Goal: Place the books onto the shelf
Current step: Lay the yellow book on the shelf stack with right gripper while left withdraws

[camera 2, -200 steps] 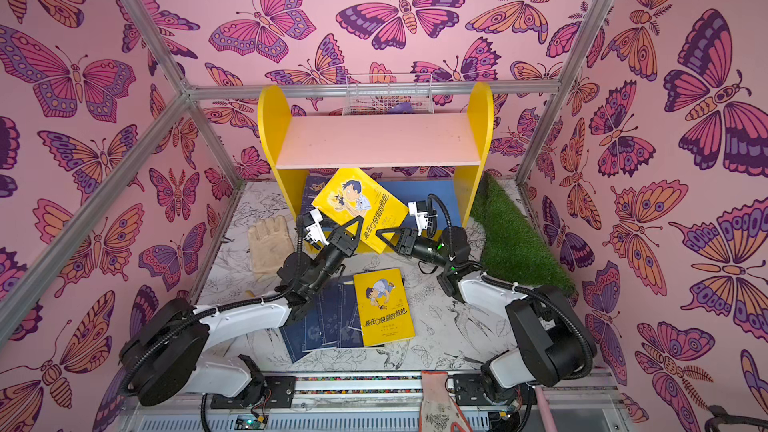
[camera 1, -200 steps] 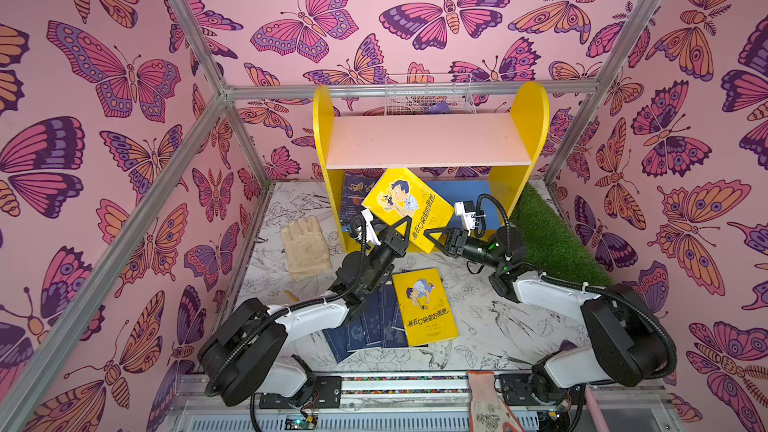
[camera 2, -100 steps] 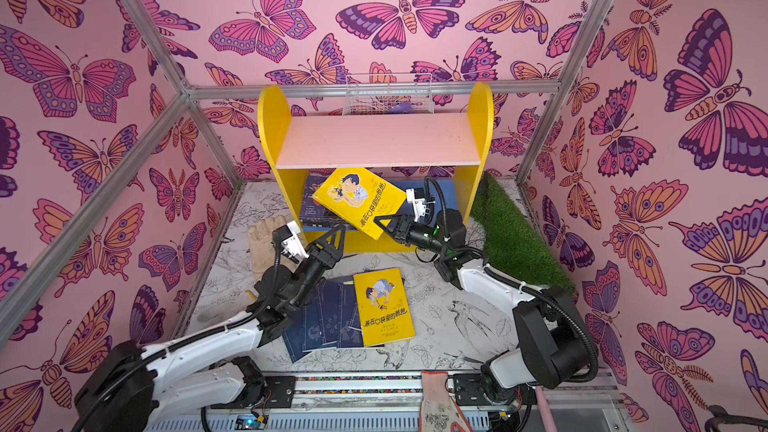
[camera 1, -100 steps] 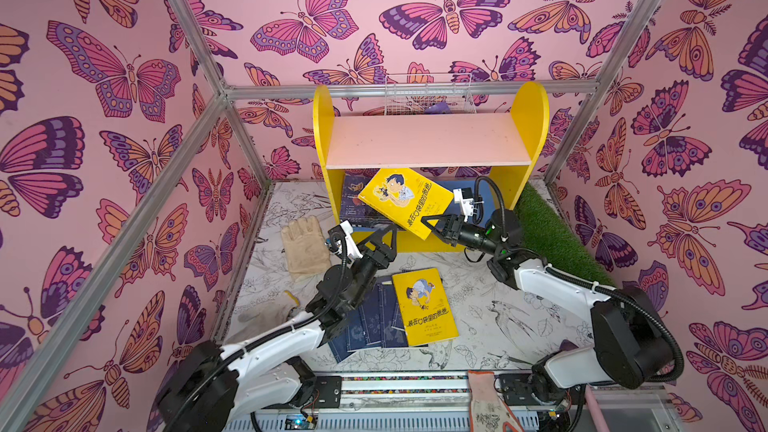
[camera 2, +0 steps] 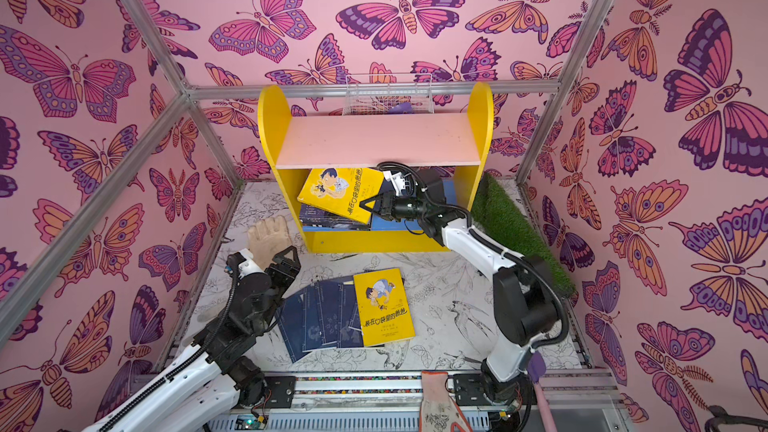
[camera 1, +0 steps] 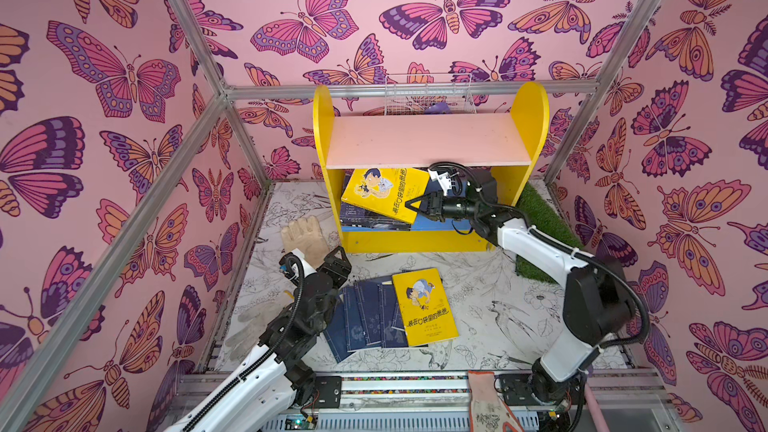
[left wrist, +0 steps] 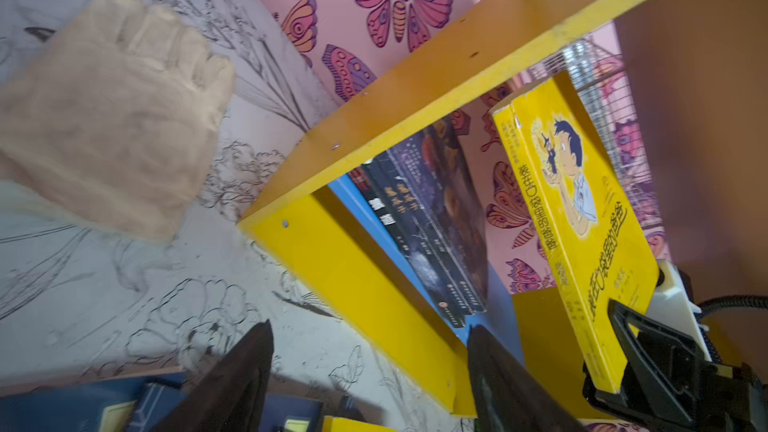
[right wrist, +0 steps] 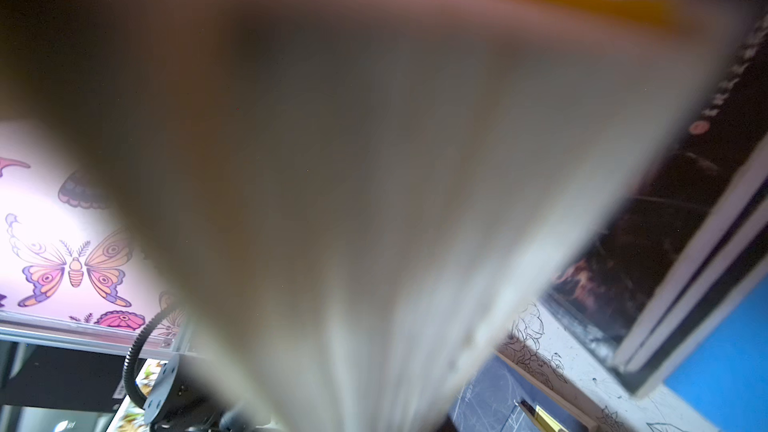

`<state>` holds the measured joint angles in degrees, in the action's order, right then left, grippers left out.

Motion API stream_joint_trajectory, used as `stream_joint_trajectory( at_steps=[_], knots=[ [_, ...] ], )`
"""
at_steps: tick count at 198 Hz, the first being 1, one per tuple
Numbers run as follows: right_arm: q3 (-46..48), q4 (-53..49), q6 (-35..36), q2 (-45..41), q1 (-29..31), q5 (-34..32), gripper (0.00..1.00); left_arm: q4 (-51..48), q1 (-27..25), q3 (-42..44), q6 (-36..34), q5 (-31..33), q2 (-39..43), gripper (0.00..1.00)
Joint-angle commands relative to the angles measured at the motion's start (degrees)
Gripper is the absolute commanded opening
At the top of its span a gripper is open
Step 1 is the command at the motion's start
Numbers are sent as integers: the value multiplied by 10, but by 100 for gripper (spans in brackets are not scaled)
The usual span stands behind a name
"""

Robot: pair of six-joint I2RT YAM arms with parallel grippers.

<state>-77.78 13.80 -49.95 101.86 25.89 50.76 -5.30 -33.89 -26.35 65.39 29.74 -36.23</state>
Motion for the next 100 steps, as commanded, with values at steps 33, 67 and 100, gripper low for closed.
stream_joint_trajectory(
  at_steps=[33,67,100],
  knots=[
    [-120,-24,-6,83,-10,58,3,-67,10,-1,29,-29,-22,74],
    [-171,-108,38,116,-10,75,4,-64,10,-13,18,-36,-42,74],
    [-197,-145,61,136,-10,105,4,-59,10,-20,18,-45,-61,74]
  ],
)
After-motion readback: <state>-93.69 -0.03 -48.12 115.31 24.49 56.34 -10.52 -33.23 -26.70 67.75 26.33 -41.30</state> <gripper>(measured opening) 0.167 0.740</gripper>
